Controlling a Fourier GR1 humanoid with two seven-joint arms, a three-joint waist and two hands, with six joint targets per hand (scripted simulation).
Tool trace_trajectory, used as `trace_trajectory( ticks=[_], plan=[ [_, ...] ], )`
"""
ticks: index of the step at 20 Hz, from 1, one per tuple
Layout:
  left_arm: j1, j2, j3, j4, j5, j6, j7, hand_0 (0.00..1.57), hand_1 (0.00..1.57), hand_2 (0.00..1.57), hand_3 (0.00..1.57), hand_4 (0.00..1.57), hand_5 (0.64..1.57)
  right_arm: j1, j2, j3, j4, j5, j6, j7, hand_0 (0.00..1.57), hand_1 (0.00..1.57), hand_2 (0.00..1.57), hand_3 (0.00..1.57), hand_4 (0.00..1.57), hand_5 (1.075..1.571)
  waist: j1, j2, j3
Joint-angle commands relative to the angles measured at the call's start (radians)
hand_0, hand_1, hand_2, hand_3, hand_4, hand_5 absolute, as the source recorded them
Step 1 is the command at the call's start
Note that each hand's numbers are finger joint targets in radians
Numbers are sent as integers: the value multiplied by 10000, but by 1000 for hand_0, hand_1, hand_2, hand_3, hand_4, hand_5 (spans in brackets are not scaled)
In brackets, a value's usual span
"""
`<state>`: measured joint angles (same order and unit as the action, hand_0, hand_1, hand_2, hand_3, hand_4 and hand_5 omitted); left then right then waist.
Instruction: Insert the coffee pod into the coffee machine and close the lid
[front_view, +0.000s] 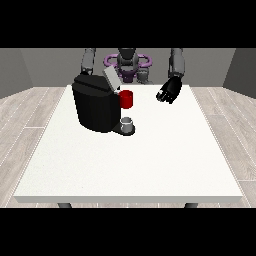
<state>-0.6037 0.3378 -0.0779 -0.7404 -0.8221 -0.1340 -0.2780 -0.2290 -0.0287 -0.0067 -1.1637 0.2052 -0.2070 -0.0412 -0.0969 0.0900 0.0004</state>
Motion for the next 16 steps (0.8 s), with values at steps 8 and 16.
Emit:
trace_trajectory(
  ticks=[8, 16],
  plan=[
    [-1863, -293, 197, -888, 402, -2671, 1209, 1424, 1424, 1404, 1341, 557, 1571, -242, -385, -314, 575, -265, 510, -89, 0, 0, 0, 0, 0, 1571, 23, -879, 3],
    [-2380, -342, 447, -1135, 214, -2425, 1227, 1331, 1331, 1351, 1323, 592, 1571, -642, -222, -344, -32, -460, 440, -65, 0, 0, 0, 0, 0, 1571, -353, -405, -3]
  ],
)
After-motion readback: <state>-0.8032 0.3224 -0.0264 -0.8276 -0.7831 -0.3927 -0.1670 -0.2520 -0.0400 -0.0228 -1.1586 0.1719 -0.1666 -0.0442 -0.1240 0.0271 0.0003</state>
